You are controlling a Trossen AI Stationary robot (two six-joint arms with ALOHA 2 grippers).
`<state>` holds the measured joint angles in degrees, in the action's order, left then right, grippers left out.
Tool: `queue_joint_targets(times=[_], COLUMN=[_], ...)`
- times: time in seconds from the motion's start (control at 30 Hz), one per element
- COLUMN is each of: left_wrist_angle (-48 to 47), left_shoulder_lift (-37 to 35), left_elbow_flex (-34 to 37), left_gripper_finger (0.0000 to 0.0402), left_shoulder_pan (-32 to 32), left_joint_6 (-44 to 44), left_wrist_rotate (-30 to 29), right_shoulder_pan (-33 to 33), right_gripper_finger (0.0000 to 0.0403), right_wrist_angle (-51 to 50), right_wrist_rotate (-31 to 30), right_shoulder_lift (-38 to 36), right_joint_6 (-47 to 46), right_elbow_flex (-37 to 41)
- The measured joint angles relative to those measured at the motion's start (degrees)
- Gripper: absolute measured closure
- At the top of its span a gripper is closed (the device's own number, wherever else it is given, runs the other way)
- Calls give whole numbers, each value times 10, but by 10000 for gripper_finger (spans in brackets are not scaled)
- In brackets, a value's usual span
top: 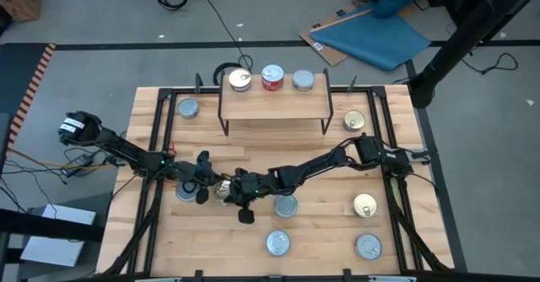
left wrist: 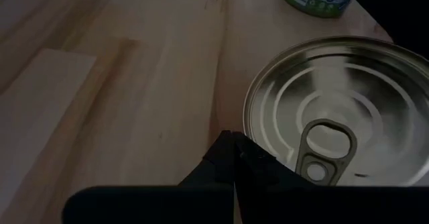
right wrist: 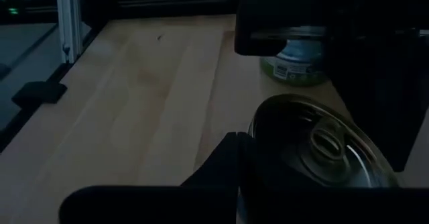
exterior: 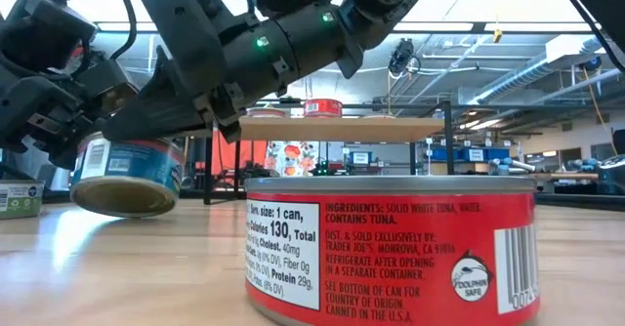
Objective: Stack canned seafood by type on shelf
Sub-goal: Stack the blue pink tuna can on top of the other blue pink tuna can on the shelf
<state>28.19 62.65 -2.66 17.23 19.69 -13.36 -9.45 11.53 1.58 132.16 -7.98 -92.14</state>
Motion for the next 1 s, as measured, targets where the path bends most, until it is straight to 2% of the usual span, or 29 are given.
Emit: queue_joint_targets(times=[0.23,0.67,0.83,1.0], left_wrist_angle=[-3,-14,3,4], left_shoulder_lift=[0,0,-1,-1], left_elbow_flex=[0,0,-3,-3], left_gripper_finger=[401,401,401,401], left_shoulder_pan=[0,0,2,2], left_joint_6=[-1,-1,-2,-3], left_wrist_rotate=[4,28,54,57], right_shoulder_pan=[0,1,10,18], right_gripper_finger=[391,390,387,387], right_wrist_angle=[3,24,35,31], right_wrist_rotate=[-25,-35,-72,-58], right_shoulder_lift=[0,-1,-1,-1], right_joint_6=[1,0,0,-13], right_elbow_flex=[0,-1,-1,0])
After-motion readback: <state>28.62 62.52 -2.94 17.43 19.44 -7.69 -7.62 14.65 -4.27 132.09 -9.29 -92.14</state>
